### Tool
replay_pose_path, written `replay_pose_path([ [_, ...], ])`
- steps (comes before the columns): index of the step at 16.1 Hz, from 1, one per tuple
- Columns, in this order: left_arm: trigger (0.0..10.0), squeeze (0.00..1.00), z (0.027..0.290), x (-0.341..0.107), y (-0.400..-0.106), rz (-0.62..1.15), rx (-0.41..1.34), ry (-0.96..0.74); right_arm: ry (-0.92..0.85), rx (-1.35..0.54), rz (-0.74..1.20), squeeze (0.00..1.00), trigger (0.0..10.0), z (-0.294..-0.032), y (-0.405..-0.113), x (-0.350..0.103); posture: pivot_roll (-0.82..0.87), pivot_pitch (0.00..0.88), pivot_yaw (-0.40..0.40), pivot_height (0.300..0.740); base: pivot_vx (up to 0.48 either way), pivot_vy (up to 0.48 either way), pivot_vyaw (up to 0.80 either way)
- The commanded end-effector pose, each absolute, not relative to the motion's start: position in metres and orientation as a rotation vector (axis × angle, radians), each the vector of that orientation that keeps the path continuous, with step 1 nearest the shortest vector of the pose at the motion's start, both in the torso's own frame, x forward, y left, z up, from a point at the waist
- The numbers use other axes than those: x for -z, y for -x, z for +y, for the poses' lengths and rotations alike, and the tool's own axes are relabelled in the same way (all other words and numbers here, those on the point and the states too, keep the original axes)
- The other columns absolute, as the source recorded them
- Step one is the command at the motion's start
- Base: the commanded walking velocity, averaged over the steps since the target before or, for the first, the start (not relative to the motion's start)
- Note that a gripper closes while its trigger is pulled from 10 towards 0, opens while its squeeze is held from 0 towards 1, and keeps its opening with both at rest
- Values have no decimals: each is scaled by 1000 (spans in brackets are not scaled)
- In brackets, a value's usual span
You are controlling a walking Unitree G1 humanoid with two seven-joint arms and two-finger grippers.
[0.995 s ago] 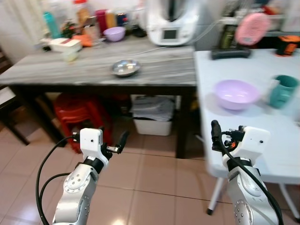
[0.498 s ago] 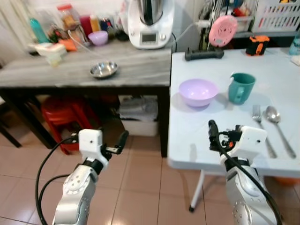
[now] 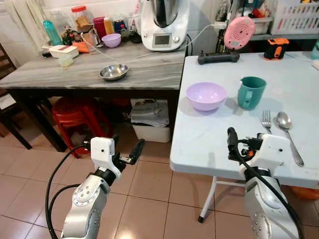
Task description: Setting the table
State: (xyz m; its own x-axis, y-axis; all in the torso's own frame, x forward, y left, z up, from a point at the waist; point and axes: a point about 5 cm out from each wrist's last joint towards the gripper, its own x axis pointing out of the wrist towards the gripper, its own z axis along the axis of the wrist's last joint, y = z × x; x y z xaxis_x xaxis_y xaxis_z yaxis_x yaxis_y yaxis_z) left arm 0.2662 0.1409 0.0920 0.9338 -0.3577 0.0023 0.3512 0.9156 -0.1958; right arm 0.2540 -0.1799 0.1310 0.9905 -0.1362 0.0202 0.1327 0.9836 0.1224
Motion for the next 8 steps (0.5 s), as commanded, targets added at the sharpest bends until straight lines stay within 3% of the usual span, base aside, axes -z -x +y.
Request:
replay_pose_path([
  [1,10000,0,145,-97,-267,10,369,184,-128,110,-39,0,10000,-175,-256,-134,-74,0,116,740,0,0,-600],
  [4,10000,0,143,-97,-266,10,380,193,-124,108,-42,0,10000,-175,-256,-135,-76,0,114,740,242,0,-610],
  [8,10000,0,141,-97,-265,11,391,192,-103,107,-40,0,10000,-175,-256,-135,-78,0,116,740,265,0,0],
])
